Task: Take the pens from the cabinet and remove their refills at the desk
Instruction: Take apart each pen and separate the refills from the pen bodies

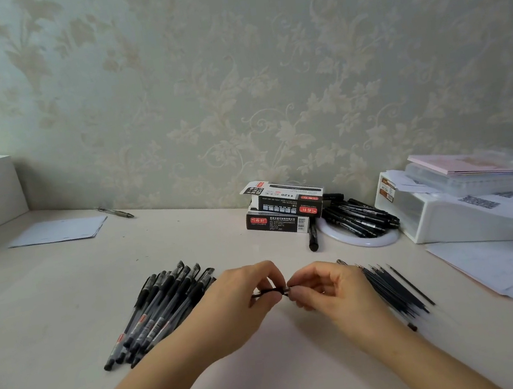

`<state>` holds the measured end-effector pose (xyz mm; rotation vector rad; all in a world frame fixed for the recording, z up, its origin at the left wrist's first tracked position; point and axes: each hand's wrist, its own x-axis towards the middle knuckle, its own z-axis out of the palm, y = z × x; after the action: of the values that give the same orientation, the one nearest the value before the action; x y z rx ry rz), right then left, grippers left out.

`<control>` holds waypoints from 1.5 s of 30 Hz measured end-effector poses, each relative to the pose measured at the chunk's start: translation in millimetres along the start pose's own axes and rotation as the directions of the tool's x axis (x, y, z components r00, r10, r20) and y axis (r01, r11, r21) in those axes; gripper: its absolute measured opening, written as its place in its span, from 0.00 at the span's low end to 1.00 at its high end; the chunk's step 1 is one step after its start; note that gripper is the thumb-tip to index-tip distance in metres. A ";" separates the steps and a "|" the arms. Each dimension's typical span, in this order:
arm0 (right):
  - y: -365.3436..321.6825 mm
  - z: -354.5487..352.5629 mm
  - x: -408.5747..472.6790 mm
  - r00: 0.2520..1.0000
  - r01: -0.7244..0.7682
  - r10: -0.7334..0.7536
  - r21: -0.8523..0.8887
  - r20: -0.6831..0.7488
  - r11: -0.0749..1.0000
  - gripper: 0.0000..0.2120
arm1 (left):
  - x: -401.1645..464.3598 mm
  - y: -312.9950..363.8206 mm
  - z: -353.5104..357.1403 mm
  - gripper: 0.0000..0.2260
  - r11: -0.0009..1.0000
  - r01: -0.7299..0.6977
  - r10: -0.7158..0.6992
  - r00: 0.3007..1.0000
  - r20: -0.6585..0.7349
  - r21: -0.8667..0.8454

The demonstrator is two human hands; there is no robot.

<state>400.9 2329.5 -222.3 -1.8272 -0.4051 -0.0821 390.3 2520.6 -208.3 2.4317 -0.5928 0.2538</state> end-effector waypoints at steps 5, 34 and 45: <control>0.3 -0.4 -1.8 1.000 0.014 -0.013 -0.190 0.008 0.982 0.07 | -0.3 2.6 0.3 0.03 1.000 -0.021 0.021 1.000 0.003 -0.015; -1.9 -5.1 -0.9 0.995 0.099 -0.086 -0.279 0.056 0.955 0.06 | -0.5 1.9 -0.9 0.03 0.993 -0.003 -0.002 0.999 -0.043 -0.118; -2.7 -1.3 1.1 0.999 -0.026 0.033 -0.180 0.036 0.983 0.17 | 0.8 7.7 -1.5 0.04 0.990 -0.134 0.124 0.975 -0.182 -0.043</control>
<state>401.2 2329.1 -219.1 -2.0149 -0.4083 -0.0640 387.3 2515.8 -202.9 2.2898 -0.6685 0.4977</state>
